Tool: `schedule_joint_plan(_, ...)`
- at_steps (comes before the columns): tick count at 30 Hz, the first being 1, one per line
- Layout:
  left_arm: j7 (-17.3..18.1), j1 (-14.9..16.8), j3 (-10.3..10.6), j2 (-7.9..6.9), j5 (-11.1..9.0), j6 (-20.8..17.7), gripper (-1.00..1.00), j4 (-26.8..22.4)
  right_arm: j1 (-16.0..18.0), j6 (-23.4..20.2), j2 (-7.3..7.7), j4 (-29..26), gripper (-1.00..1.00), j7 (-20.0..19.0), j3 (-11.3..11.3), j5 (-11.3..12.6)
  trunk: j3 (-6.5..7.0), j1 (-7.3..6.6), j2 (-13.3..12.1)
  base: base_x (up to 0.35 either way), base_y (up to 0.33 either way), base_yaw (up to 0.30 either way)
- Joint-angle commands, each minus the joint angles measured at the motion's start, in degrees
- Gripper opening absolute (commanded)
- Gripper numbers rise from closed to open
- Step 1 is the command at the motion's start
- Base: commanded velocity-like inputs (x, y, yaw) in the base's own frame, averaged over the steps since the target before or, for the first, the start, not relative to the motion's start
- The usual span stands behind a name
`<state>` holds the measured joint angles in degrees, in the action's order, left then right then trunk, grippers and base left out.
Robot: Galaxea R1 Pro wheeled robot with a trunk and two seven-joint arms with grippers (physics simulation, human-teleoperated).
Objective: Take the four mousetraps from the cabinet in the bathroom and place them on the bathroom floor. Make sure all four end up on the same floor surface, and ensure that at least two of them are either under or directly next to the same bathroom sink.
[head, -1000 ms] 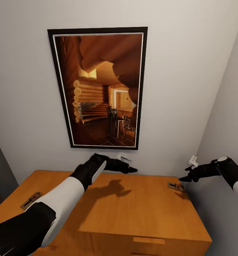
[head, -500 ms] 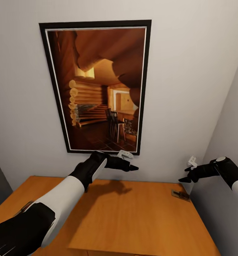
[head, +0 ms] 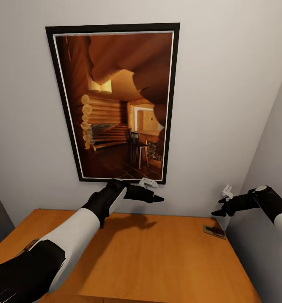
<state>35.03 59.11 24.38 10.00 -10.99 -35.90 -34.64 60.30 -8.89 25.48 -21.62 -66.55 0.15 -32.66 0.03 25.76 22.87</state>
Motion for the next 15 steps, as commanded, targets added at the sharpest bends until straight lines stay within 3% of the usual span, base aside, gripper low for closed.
schedule_joint_plan(1,-0.1,0.0,0.1,0.00,-0.5,-0.5,1.00,0.0,0.0,-0.6,0.01,-0.1,1.00,-0.2,0.0,0.0,-0.03,0.02,0.0,0.002,0.000,0.000)
schedule_joint_plan(15,-0.1,0.0,0.1,0.00,-0.4,-0.4,1.00,0.0,0.0,-0.6,0.01,-0.1,1.00,-0.2,0.0,0.0,-0.03,0.02,0.0,0.000,0.000,0.000)
